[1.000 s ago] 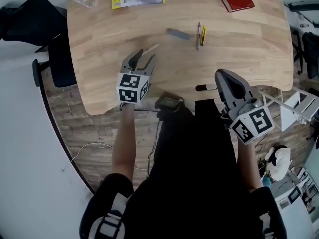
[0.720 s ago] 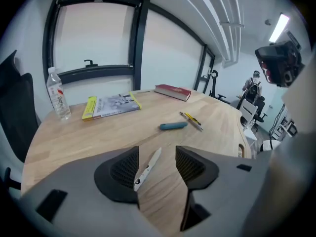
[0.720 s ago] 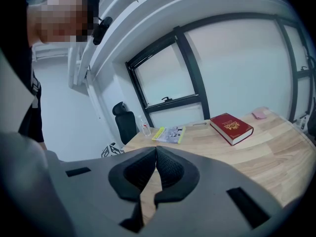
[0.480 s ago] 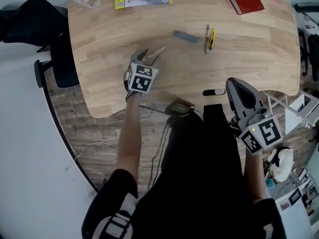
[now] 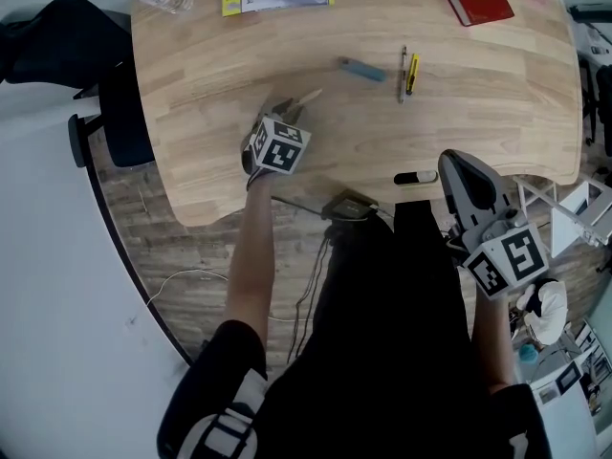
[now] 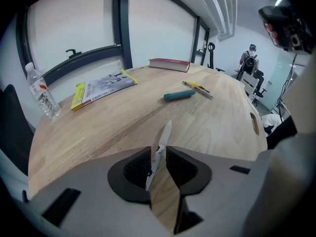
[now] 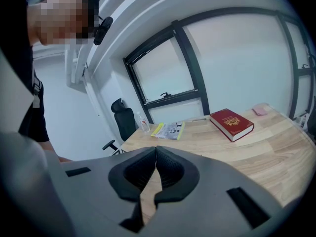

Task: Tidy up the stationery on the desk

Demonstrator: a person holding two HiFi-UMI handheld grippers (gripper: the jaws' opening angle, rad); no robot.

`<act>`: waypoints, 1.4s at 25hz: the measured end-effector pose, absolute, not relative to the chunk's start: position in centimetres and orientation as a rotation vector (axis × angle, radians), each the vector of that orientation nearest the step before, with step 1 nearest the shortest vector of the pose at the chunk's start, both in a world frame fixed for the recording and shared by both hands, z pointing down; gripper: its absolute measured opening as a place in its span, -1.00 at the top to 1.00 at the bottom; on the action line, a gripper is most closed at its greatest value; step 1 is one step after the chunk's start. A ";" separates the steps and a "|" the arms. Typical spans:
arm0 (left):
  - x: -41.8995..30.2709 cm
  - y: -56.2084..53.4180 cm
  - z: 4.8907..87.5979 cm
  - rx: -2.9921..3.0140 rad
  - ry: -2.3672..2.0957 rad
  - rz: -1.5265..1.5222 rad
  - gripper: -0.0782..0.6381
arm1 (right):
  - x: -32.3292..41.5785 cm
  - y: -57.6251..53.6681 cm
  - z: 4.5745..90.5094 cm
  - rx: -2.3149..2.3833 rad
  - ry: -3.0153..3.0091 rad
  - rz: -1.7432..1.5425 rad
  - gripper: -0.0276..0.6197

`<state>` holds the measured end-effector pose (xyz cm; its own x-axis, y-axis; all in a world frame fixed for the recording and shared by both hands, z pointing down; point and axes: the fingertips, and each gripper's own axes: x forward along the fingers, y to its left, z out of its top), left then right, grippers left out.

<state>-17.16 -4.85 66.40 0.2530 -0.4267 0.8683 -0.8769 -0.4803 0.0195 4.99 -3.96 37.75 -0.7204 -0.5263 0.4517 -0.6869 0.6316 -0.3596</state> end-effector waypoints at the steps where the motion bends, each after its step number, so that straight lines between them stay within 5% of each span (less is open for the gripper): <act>1: -17.1 -4.8 66.5 2.017 -1.180 1.166 0.49 | 5.0 -4.0 37.8 0.977 -2.552 0.748 0.85; 11: -17.1 -4.5 66.8 1.982 -1.177 1.178 0.60 | 4.9 -4.2 37.8 0.991 -2.562 0.766 0.85; 35: -11.8 -6.8 65.2 1.515 -1.440 0.530 0.60 | 6.5 -4.6 37.5 1.024 -2.576 0.758 0.85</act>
